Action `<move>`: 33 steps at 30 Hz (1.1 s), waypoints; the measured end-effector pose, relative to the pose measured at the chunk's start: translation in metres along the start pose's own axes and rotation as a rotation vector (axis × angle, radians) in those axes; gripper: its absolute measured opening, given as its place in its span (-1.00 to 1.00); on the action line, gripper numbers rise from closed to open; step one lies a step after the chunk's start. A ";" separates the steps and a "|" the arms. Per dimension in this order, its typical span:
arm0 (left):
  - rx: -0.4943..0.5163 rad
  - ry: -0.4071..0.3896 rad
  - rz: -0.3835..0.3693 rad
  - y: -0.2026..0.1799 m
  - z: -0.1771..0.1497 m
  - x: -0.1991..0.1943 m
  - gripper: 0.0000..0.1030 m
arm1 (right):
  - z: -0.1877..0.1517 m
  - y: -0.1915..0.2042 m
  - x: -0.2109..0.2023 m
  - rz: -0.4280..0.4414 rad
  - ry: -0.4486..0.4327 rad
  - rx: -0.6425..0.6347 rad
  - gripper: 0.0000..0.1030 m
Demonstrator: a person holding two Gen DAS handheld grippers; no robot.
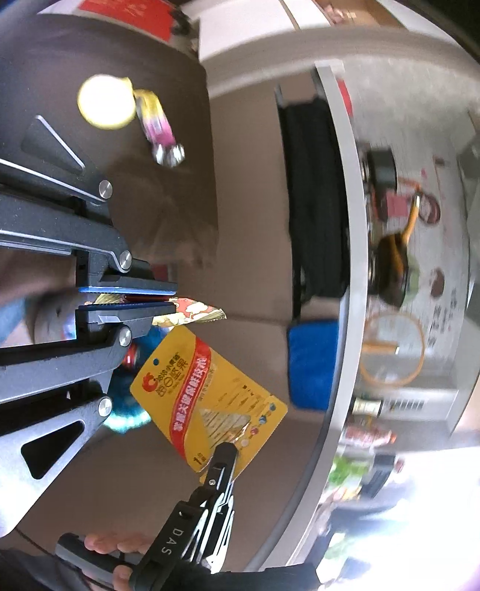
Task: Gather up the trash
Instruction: 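Carry the red wrapper and yellow bag over the bin and open both tools, then move both tools back over the table toward the mesh pad and candy wrapper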
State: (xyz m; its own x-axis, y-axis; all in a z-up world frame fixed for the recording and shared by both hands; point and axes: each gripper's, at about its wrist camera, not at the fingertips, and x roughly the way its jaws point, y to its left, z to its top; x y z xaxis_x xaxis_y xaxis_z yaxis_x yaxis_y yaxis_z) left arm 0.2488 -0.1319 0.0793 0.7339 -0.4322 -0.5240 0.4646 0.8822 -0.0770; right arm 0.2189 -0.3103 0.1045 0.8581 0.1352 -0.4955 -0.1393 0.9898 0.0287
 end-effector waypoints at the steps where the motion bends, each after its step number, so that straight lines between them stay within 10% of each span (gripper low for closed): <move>1: 0.010 0.006 -0.017 -0.009 0.002 0.006 -0.94 | -0.002 -0.009 -0.002 -0.015 0.001 0.011 -0.97; 12: 0.058 0.100 -0.129 -0.068 -0.003 0.080 -0.94 | -0.030 -0.070 0.008 -0.120 0.068 0.083 -0.97; 27: -0.033 0.275 -0.221 -0.050 -0.045 0.176 -0.89 | -0.071 -0.075 0.089 -0.068 0.224 0.128 -0.95; 33: -0.111 0.322 -0.231 -0.032 -0.056 0.194 -0.72 | -0.078 -0.068 0.108 -0.026 0.260 0.130 -0.38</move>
State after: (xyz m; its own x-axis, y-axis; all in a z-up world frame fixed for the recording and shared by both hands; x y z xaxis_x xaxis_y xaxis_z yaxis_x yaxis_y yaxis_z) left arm 0.3481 -0.2334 -0.0674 0.4157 -0.5564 -0.7195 0.5302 0.7910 -0.3054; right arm 0.2826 -0.3662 -0.0183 0.7028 0.1102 -0.7028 -0.0399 0.9925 0.1157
